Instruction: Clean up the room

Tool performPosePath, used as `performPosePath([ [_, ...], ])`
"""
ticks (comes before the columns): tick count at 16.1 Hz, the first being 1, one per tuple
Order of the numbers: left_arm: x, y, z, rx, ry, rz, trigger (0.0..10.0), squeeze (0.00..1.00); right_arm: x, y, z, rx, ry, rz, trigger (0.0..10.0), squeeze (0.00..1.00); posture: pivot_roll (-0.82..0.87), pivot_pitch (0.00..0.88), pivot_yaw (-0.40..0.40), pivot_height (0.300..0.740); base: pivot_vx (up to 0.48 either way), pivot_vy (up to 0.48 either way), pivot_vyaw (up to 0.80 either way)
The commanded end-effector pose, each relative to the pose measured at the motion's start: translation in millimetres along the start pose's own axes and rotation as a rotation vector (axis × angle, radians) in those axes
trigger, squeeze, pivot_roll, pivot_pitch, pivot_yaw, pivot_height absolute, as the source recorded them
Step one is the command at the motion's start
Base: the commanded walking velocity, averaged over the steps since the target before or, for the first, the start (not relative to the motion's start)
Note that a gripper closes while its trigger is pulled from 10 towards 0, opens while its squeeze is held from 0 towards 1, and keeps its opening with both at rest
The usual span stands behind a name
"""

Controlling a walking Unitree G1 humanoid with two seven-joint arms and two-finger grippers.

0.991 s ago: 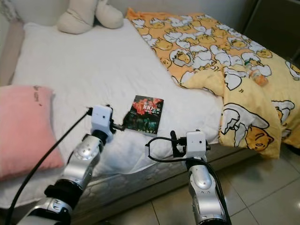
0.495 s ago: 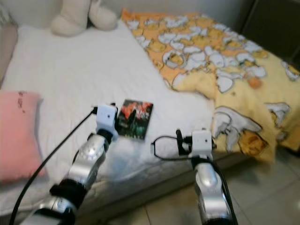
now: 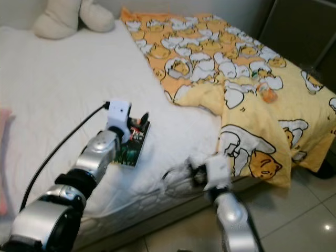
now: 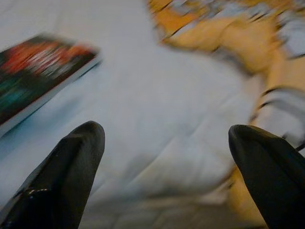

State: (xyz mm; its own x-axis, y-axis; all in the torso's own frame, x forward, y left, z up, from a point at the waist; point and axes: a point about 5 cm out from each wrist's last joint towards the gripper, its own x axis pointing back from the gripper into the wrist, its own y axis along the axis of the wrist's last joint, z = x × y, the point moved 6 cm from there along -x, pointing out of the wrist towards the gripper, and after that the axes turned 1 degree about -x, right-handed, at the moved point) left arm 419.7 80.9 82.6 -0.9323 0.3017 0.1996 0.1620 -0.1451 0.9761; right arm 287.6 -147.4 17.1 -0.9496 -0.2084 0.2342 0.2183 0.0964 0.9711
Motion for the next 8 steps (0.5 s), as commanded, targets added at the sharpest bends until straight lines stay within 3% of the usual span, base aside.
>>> performPosePath([
  [1,-0.3,-9,1.1,0.010,-0.001,0.053,10.0,0.00,4.3,0,-2.6,0.002,0.008,0.009,10.0,0.00,-0.08,0.049,-0.037,0.740,0.000,0.000,0.00],
  [2,-2.1,-10,4.2,-0.001,0.019,0.075,10.0,0.00,17.0,-3,-6.4,0.008,0.001,0.020,10.0,0.00,-0.10,0.071,-0.036,0.740,0.000,0.000,0.00],
  [6,0.7,-4,42.1,-0.011,0.188,0.064,10.0,0.00,47.4,-7,-5.4,0.030,0.015,0.041,10.0,0.00,-0.16,0.149,-0.031,0.740,0.000,0.000,0.00],
  [7,7.2,-9,62.9,-0.002,0.264,0.077,10.0,0.00,63.3,-10,-0.2,0.038,0.033,0.066,10.0,0.00,-0.19,0.185,-0.036,0.740,0.000,0.000,0.00],
  [8,10.5,-11,72.5,0.003,0.299,0.077,10.0,0.00,69.9,-12,1.6,0.044,0.040,0.076,10.0,0.00,-0.19,0.196,-0.040,0.740,0.000,0.000,0.00],
])
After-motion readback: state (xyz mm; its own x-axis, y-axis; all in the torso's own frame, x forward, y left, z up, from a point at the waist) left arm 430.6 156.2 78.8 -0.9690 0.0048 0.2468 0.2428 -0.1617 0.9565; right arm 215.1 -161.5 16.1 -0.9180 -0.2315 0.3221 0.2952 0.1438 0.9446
